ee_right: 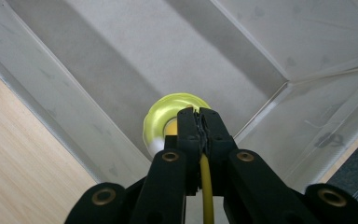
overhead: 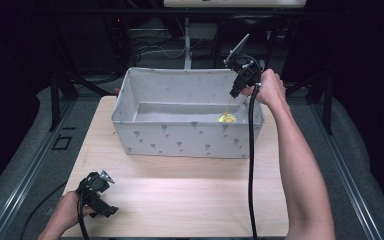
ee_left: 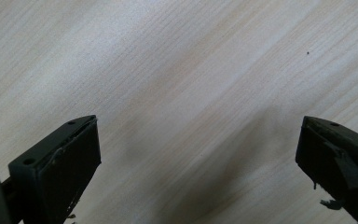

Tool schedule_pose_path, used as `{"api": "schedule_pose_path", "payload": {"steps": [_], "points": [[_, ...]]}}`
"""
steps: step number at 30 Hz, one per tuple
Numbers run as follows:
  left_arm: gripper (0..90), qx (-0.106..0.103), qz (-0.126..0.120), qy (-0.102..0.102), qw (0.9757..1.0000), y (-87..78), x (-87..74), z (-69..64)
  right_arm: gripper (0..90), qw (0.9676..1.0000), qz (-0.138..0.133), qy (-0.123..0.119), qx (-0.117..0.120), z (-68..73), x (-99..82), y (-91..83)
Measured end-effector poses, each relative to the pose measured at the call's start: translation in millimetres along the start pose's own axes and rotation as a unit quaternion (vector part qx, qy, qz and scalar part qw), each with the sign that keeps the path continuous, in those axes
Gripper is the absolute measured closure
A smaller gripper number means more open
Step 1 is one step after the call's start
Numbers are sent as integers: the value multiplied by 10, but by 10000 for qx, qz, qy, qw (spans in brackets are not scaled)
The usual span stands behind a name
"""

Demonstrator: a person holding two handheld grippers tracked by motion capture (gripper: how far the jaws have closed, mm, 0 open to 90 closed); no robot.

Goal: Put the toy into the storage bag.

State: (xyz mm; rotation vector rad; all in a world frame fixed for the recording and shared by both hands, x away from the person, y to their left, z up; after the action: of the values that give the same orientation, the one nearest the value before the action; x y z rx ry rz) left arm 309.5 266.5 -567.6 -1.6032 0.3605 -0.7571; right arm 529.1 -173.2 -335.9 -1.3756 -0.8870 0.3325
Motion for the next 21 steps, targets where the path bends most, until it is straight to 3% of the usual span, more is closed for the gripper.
{"api": "schedule_pose_path", "payload": {"steps": [12, 21], "points": [[1, -4, 7, -6, 10000, 2, -1, 3, 885, 9997, 192, 148, 75, -66, -138, 230], [1, 14, 10, 10, 10000, -2, -4, 4, 884, 9984, 519, 186, 94, -70, -183, 384]]}}
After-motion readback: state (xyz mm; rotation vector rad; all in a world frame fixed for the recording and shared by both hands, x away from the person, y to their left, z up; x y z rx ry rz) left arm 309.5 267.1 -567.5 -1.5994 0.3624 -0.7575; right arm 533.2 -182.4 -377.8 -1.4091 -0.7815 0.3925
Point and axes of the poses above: each handheld gripper's, and its own axes: y roughly forward along the jaws, x roughly out of its top, z roughly to its left, the point moved 2 cm from there along y, roughly forward along the jaws, and after that the axes turned 4 degrees about -y, right-handed, at the moved point
